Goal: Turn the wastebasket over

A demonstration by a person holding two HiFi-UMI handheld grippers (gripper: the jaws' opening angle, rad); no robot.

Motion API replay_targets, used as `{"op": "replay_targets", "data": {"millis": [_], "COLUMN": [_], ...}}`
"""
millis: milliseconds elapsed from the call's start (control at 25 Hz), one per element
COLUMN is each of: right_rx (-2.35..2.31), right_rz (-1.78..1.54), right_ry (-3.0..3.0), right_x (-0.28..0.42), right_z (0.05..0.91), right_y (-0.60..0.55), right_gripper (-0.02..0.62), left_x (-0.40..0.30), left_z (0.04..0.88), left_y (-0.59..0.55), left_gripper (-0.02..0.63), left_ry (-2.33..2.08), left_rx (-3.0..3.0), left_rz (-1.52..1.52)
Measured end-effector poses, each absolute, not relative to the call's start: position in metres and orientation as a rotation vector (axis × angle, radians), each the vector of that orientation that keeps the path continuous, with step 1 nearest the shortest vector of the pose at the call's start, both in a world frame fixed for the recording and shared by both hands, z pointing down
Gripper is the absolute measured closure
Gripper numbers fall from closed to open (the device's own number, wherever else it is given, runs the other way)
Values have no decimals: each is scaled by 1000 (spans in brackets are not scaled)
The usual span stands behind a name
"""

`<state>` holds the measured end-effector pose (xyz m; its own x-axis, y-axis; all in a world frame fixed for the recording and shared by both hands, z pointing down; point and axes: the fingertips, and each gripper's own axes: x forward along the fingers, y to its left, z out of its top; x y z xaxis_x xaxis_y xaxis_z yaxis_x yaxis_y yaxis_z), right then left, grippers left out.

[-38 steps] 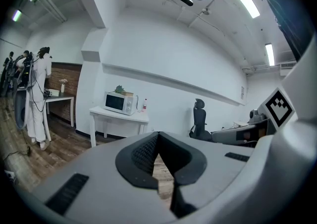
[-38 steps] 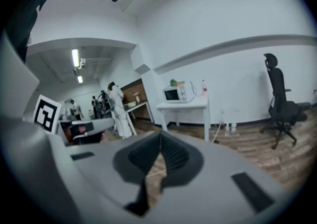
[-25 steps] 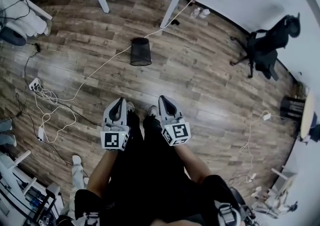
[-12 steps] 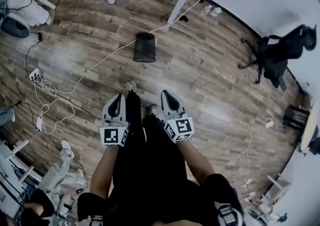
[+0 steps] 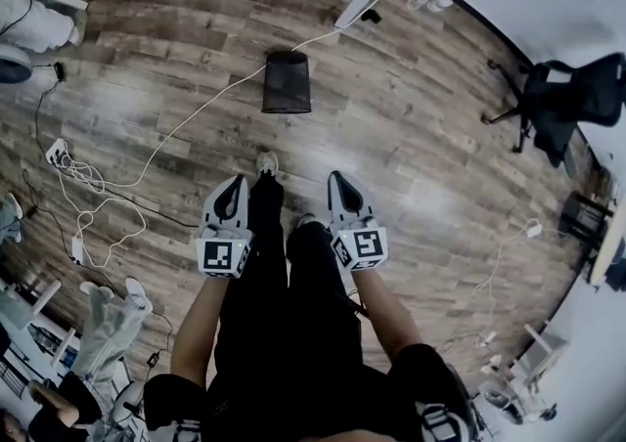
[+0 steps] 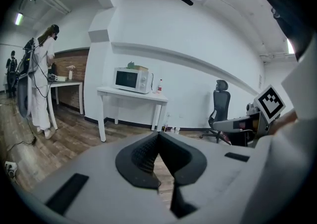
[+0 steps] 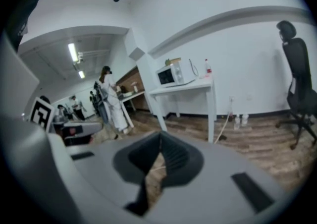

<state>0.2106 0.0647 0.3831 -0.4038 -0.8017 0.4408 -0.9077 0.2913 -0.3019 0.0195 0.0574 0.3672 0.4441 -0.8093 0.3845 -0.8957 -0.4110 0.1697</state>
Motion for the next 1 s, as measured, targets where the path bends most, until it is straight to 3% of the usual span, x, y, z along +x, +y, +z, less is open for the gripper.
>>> {"op": "replay_targets", "data": {"millis": [1000], "right_rx": [1620], "right_rz": [677], "right_ry": [-2429], "right_x": [208], "right_z": [700], "right_y": [26], "right_gripper": [563], "left_x": [-19], "left_z": [678], "left_y": [0], "left_gripper": [571], "left_ry": [-1525], "left_rx": [2395], "left_rz": [213]}}
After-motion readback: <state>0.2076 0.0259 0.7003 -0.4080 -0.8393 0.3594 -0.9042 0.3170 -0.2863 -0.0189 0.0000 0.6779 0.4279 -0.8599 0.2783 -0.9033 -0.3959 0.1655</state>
